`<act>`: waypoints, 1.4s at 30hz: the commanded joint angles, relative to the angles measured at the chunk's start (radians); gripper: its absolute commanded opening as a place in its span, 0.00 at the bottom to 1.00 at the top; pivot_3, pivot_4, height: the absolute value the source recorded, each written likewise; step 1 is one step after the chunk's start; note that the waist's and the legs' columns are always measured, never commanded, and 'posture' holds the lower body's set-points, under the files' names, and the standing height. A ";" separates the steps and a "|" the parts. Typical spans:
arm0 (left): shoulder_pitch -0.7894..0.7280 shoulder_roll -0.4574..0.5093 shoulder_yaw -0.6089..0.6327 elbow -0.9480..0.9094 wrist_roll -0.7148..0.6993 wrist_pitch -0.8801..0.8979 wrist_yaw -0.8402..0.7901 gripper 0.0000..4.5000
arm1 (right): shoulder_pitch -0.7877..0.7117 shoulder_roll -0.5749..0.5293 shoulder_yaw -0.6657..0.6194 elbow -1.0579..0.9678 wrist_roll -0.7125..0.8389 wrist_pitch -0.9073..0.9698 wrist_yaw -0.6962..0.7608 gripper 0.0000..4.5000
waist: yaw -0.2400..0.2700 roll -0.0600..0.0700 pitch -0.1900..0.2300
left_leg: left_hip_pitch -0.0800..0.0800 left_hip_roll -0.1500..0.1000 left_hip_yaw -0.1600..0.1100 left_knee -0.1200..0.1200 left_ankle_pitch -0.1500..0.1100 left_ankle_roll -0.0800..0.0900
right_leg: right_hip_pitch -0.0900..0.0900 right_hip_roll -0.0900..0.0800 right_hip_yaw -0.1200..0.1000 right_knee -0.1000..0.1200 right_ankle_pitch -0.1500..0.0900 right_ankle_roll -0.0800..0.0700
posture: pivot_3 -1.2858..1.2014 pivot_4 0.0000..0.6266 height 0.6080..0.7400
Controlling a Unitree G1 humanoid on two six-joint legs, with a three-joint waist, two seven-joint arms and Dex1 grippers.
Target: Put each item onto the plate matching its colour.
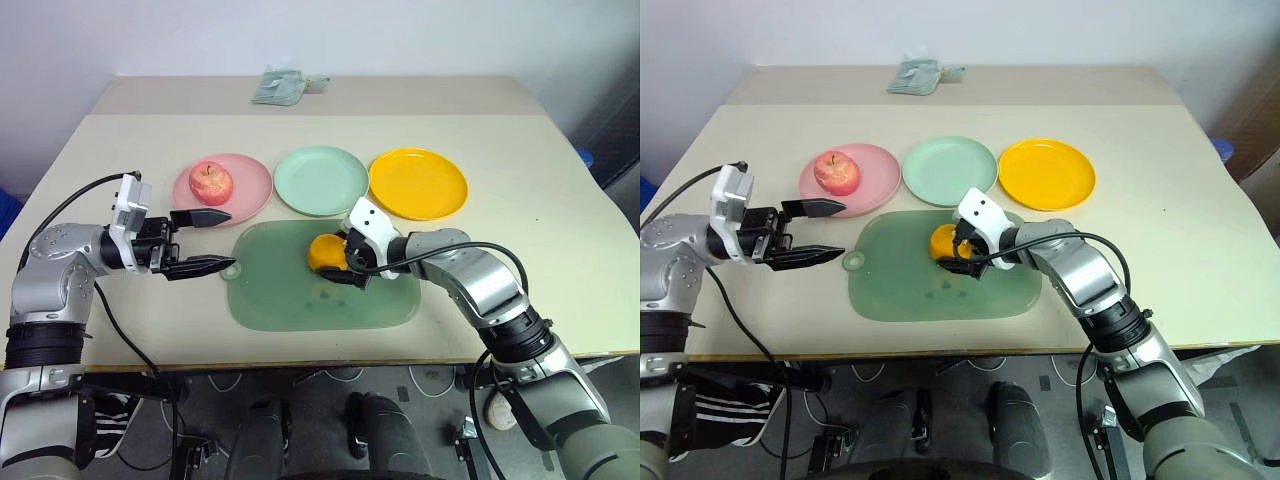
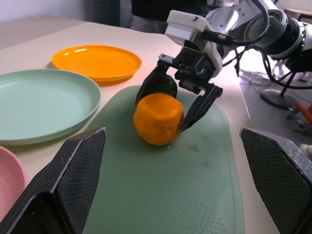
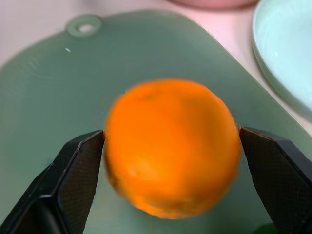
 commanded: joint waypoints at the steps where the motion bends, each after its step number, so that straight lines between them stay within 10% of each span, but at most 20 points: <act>1: 0.001 0.017 0.027 -0.038 -0.024 0.004 0.008 1.00 | -0.017 0.016 -0.027 -0.023 0.011 -0.009 0.006 0.66 | 0.000 0.000 0.000 | 0.000 0.000 0.000 0.000 0.000 0.000 | 0.000 0.000 0.000 0.000 0.000 0.000 | 0.52 0.24 1.00; 6: -0.024 -0.004 0.037 -0.020 -0.033 -0.005 0.043 1.00 | -0.066 0.091 -0.213 -0.066 0.158 0.051 -0.019 0.64 | 0.000 0.000 0.000 | 0.000 0.000 0.000 0.000 0.000 0.000 | 0.000 0.000 0.000 0.000 0.000 0.000 | 0.52 0.24 1.00; 14: -0.130 -0.067 0.025 0.085 0.021 -0.056 0.206 1.00 | -0.223 0.076 -0.354 0.336 -0.067 -0.238 -0.332 0.64 | 0.002 0.000 0.000 | 0.000 -0.001 0.000 0.000 0.000 -0.001 | 0.001 -0.001 0.000 -0.001 0.000 0.000 | 0.52 0.24 1.00; 22: -0.140 -0.105 0.028 0.082 0.043 -0.073 0.290 1.00 | -0.219 0.059 -0.403 0.632 -0.090 -0.392 -0.333 0.64 | -0.011 0.001 0.001 | 0.000 0.000 0.002 -0.003 0.000 0.000 | -0.001 0.001 0.000 0.000 0.000 0.000 | 0.52 0.24 1.00; 24: -0.134 -0.102 0.031 0.078 0.041 -0.078 0.285 1.00 | -0.222 0.053 -0.398 0.654 -0.108 -0.419 -0.335 0.94 | -0.010 0.002 0.001 | 0.000 0.000 0.002 -0.003 0.000 0.000 | -0.001 0.001 0.000 0.000 0.000 0.000 | 0.52 0.24 1.00; 42: -0.079 -0.028 0.010 -0.030 -0.086 0.113 0.072 1.00 | 0.085 -0.138 -0.249 -0.099 0.142 -0.083 0.090 0.98 | 0.001 0.002 0.001 | 0.000 0.000 0.000 0.001 0.000 -0.001 | 0.000 -0.001 0.001 -0.001 -0.001 -0.004 | 0.52 0.24 1.00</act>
